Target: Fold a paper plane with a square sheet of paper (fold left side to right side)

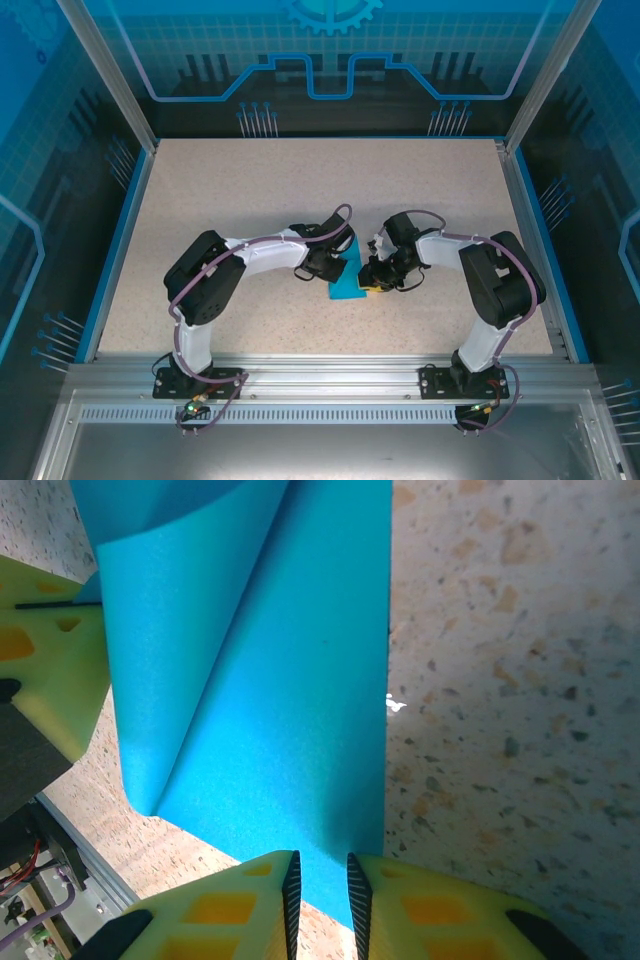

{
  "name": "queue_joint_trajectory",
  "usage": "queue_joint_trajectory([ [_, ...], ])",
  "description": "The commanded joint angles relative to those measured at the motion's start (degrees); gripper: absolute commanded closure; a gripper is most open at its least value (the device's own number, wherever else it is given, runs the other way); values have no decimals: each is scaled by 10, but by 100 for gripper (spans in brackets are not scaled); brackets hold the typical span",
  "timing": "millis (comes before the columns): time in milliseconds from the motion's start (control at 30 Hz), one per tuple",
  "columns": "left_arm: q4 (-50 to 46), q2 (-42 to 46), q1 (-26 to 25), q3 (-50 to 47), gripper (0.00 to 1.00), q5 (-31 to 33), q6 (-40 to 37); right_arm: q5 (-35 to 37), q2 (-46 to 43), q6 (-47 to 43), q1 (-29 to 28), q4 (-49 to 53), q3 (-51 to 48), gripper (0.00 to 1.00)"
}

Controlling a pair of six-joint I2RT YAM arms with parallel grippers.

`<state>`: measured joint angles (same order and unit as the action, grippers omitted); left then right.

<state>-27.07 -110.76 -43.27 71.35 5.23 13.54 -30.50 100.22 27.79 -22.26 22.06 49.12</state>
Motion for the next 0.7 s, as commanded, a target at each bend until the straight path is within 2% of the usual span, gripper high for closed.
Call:
queue_joint_trajectory([
  [0, 8, -17, 4, -13, 92, -8, 5, 15, 18, -10, -14, 12, -2, 76],
  [300, 14, -24, 4, -24, 92, -8, 9, 3, -8, -4, -11, 10, 1, 76],
  [467, 13, -23, 5, -24, 92, -8, 8, -16, -53, 3, 12, 12, 2, 76],
  [667, 14, -22, 4, -25, 92, -8, 9, -55, -71, 78, 28, -69, -3, 76],
])
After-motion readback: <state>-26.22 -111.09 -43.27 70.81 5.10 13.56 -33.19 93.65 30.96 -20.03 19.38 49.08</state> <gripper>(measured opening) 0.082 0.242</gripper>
